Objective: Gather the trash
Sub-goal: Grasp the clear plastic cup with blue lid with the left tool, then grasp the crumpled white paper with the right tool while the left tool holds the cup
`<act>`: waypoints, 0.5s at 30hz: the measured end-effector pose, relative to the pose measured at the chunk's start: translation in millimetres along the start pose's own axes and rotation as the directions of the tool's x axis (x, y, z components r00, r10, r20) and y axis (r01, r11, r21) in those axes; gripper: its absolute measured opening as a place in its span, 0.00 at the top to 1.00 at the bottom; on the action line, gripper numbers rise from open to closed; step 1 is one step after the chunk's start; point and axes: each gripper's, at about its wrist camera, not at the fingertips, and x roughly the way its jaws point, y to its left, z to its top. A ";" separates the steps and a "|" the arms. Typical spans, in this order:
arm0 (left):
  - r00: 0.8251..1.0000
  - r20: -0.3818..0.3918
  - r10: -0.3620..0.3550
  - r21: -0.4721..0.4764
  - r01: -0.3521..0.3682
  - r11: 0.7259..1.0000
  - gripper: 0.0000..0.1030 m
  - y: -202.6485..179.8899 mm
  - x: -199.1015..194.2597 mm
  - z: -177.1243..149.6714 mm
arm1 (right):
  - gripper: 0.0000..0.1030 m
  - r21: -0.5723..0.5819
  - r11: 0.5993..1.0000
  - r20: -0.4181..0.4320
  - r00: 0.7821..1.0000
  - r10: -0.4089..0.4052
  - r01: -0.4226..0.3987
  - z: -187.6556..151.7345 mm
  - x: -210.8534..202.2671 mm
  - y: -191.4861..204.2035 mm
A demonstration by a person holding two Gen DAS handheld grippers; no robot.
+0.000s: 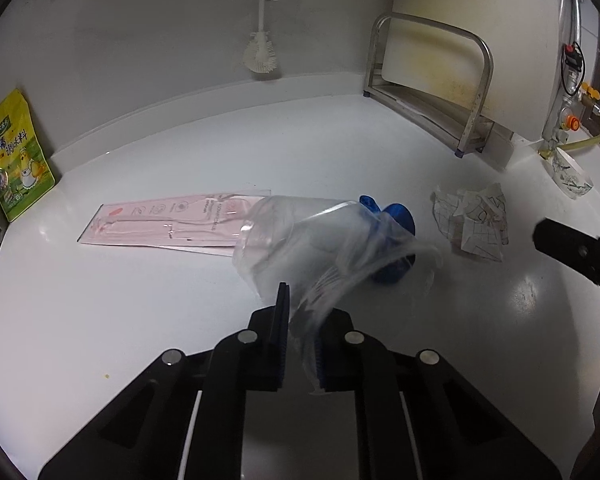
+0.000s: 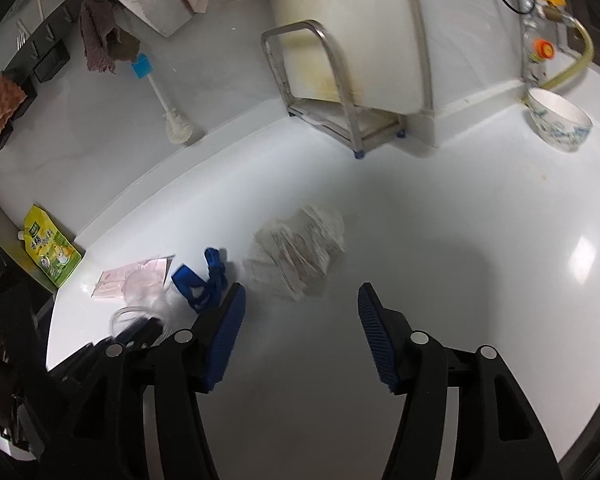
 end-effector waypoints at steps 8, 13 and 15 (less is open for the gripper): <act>0.999 0.046 0.009 0.030 -0.010 0.999 0.91 16.7 -16.3 2.9 | 0.37 -0.022 0.999 -0.034 0.999 -0.031 0.030 18.4 29.8 12.8; 0.999 0.052 0.005 0.024 -0.006 1.000 0.91 26.4 -20.9 6.3 | 0.32 -0.032 0.996 -0.070 0.994 -0.082 0.080 25.2 50.3 19.6; 0.998 0.057 0.004 0.025 -0.005 1.000 0.91 28.0 -22.8 7.1 | 0.32 -0.044 0.992 -0.084 0.989 -0.119 0.116 26.6 58.6 23.3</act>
